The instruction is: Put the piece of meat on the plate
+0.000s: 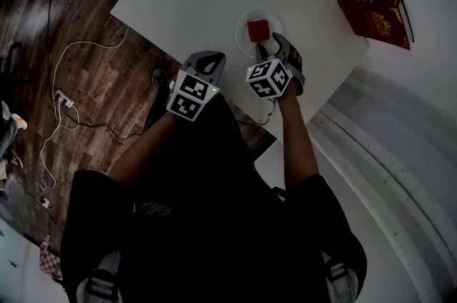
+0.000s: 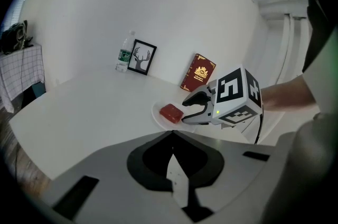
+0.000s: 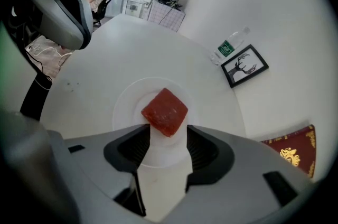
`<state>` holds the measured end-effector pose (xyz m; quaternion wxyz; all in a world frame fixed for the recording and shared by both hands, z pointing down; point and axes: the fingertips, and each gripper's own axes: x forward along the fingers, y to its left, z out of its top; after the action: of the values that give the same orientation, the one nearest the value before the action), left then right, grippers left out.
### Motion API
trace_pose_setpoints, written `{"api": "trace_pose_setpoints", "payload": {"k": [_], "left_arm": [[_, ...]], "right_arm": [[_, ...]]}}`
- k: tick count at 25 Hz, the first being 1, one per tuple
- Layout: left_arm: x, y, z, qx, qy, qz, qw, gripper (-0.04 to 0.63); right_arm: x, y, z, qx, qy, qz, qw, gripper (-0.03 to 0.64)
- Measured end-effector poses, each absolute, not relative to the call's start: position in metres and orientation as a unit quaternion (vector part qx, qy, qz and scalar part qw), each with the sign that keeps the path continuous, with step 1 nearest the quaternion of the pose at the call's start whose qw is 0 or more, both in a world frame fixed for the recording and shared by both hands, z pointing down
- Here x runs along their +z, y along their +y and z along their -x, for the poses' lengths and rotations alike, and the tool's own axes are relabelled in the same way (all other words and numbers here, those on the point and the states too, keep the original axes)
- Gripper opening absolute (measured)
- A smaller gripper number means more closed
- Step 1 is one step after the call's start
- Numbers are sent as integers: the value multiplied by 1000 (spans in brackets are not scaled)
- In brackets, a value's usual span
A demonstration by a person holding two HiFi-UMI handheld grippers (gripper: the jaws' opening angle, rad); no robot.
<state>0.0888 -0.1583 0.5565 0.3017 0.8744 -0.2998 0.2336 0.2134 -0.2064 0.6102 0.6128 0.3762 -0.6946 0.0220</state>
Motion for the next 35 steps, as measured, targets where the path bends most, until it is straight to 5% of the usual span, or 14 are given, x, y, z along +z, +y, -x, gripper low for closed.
{"api": "trace_pose_setpoints", "payload": {"k": [14, 22, 35], "left_arm": [[527, -149, -78, 214, -272, -896, 277, 2], [500, -138, -61, 215, -249, -921, 207, 2], [464, -134, -20, 179, -256, -931, 190, 2]], "right_arm": [[572, -187, -202, -19, -667, -436, 603, 51], [544, -166, -177, -35, -658, -475, 584, 28], [520, -155, -106, -15, -686, -491, 537, 21]]}}
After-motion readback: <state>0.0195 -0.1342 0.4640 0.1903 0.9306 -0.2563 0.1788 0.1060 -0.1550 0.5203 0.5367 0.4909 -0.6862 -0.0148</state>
